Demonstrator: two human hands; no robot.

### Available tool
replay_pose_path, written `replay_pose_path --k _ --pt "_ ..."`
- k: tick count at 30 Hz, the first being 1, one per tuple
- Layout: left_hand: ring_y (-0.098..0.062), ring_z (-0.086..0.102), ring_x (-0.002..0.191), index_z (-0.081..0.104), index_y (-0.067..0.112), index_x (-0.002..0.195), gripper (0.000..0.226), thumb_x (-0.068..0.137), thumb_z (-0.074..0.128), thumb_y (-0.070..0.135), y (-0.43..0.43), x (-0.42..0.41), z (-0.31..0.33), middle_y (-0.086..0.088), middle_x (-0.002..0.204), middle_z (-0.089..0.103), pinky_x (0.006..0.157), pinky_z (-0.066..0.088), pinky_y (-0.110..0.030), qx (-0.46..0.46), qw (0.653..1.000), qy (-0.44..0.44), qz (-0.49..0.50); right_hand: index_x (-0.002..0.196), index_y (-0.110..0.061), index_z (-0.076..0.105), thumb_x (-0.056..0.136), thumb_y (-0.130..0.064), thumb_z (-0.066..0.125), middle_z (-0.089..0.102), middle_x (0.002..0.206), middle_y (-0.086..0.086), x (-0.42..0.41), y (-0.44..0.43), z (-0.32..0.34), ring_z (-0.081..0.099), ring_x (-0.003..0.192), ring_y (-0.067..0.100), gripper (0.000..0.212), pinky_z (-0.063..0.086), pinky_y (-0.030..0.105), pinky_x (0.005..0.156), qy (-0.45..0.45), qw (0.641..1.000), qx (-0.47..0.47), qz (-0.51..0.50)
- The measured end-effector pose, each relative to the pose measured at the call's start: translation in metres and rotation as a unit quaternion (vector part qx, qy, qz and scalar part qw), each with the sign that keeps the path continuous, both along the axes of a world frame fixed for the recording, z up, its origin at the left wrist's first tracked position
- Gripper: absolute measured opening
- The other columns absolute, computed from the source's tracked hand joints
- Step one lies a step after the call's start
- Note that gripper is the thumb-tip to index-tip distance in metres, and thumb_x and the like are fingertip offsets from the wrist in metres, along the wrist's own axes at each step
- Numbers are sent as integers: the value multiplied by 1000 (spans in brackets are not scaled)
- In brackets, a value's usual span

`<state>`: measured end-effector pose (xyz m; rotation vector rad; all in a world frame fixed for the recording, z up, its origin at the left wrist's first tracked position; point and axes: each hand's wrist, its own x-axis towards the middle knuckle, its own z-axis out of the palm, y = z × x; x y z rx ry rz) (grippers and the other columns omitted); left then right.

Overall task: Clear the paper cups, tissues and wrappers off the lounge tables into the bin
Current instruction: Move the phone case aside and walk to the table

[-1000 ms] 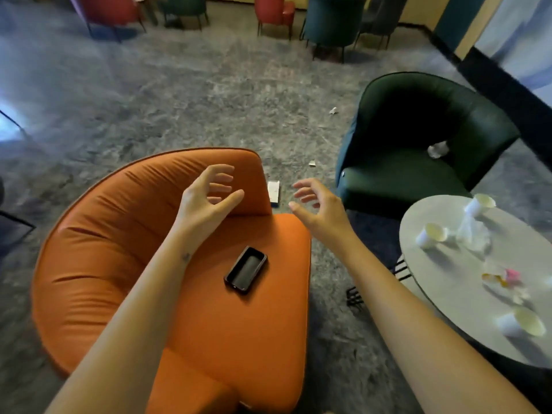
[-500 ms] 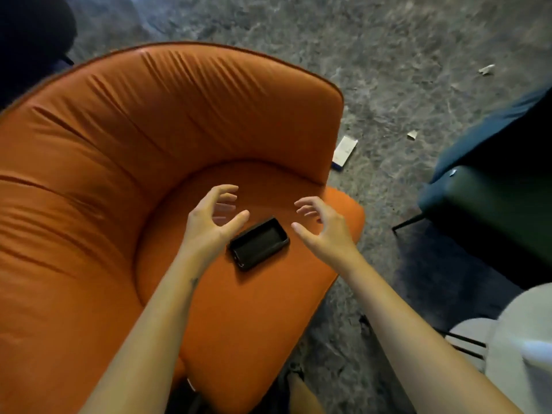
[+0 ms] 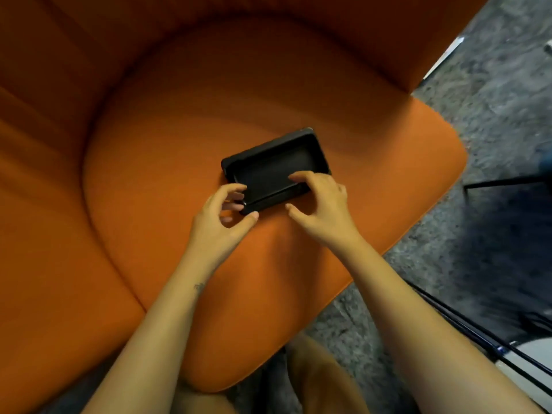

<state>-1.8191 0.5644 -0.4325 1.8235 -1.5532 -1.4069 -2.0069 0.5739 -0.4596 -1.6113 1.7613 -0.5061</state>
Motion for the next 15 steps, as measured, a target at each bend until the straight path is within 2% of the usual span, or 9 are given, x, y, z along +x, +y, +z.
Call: replay_pose_path --k 2,4,6,8,12,15 --pt "-13 61 94 54 29 109 35 81 69 13 0 1 -4 2 111 59 80 49 -29 -8 1000 9 9 112 -23 56 70 -28 64 59 112 -5 3 1 -11 44 114 18 43 16 24 79 40 999 -15 18" --pt "-12 61 92 55 30 109 34 82 68 13 -2 1 -4 4 109 59 79 49 -27 -15 1000 19 13 106 -22 60 68 -14 67 61 107 -5 4 3 -16 45 110 21 39 12 24 75 75 996 -36 28" --pt "-12 60 95 56 27 111 35 82 68 12 -4 0 -2 4 111 58 80 50 -29 -28 999 21 23 97 -19 64 65 -3 67 63 100 -5 6 5 -16 48 106 24 36 11 24 72 77 996 -46 10" --pt "-13 57 100 55 25 113 38 79 70 16 -6 1 5 4 114 55 83 50 -32 -60 997 9 43 93 -18 66 66 -1 68 64 95 -6 6 9 -6 50 102 24 32 12 25 71 64 996 -58 -14" --pt "-14 54 106 44 28 126 49 84 67 24 -16 0 40 3 125 46 83 47 -26 -63 994 14 89 90 -17 68 64 1 71 65 94 -6 0 23 43 53 99 22 31 20 27 74 28 992 -103 -73" --pt "-2 59 95 43 29 129 45 88 61 25 -29 -7 79 5 121 49 79 51 -27 -31 993 83 77 89 -18 69 66 -3 73 66 93 -7 -2 35 91 52 100 17 27 30 33 80 8 986 -135 -101"
